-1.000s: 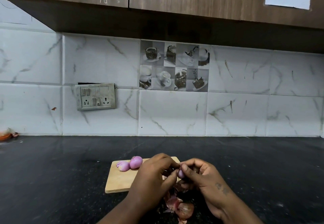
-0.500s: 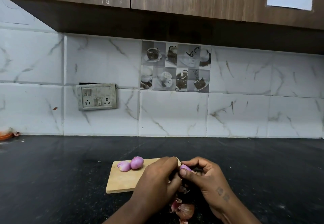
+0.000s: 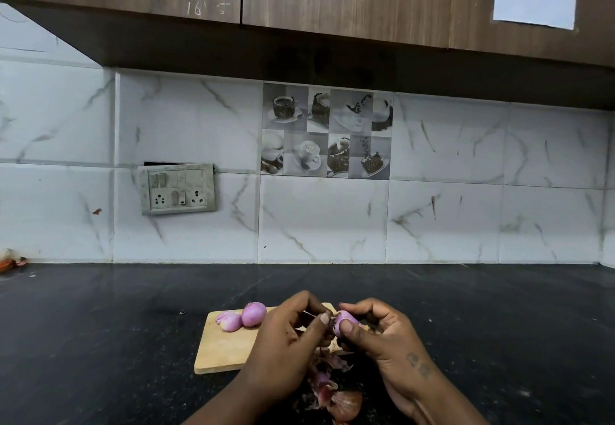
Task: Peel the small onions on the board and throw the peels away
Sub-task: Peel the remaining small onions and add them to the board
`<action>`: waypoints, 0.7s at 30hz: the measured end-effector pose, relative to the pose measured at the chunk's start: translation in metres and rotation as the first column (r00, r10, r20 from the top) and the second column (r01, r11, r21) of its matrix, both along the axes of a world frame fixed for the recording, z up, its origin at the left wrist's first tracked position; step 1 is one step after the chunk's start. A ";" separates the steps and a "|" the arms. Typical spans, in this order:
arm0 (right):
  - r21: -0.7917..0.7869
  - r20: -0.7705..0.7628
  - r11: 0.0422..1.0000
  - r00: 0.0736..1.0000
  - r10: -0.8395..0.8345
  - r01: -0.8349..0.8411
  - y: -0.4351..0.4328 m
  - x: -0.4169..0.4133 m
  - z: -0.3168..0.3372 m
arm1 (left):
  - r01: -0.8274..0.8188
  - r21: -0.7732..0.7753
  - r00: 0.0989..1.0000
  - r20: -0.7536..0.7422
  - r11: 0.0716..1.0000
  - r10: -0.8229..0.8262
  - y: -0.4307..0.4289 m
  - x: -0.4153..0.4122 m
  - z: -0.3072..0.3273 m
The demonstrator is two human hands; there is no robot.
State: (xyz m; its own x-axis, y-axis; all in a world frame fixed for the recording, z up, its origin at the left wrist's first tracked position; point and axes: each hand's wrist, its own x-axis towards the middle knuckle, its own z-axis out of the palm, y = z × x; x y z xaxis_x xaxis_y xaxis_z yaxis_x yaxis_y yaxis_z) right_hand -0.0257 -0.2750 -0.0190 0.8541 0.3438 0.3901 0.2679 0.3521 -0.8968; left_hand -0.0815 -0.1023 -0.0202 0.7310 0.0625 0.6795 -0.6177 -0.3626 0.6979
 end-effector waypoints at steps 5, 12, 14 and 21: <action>-0.041 0.036 0.998 0.999 -0.040 0.041 0.000 0.001 0.000 | -0.107 0.230 0.994 0.044 0.967 0.099 -0.001 0.001 -0.003; 0.022 -0.004 0.999 0.999 0.046 -0.046 -0.001 0.000 0.000 | -0.059 0.238 0.997 0.062 0.970 0.046 0.000 0.000 -0.001; 0.025 -0.008 0.998 0.999 0.053 -0.053 -0.001 0.000 -0.001 | -0.106 0.273 0.991 0.111 0.956 0.078 0.000 0.002 -0.002; 0.019 -0.002 0.997 0.997 0.072 -0.072 0.001 0.002 -0.003 | -0.064 0.197 0.996 0.077 0.978 0.050 -0.001 0.002 -0.001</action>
State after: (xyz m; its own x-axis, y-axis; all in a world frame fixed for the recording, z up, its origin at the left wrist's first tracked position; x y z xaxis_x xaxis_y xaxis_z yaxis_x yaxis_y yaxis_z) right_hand -0.0240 -0.2744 -0.0217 0.8285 0.3970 0.3948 0.2386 0.3875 -0.8904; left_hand -0.0791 -0.1037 -0.0209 0.6792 -0.0390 0.7329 -0.6377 -0.5256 0.5631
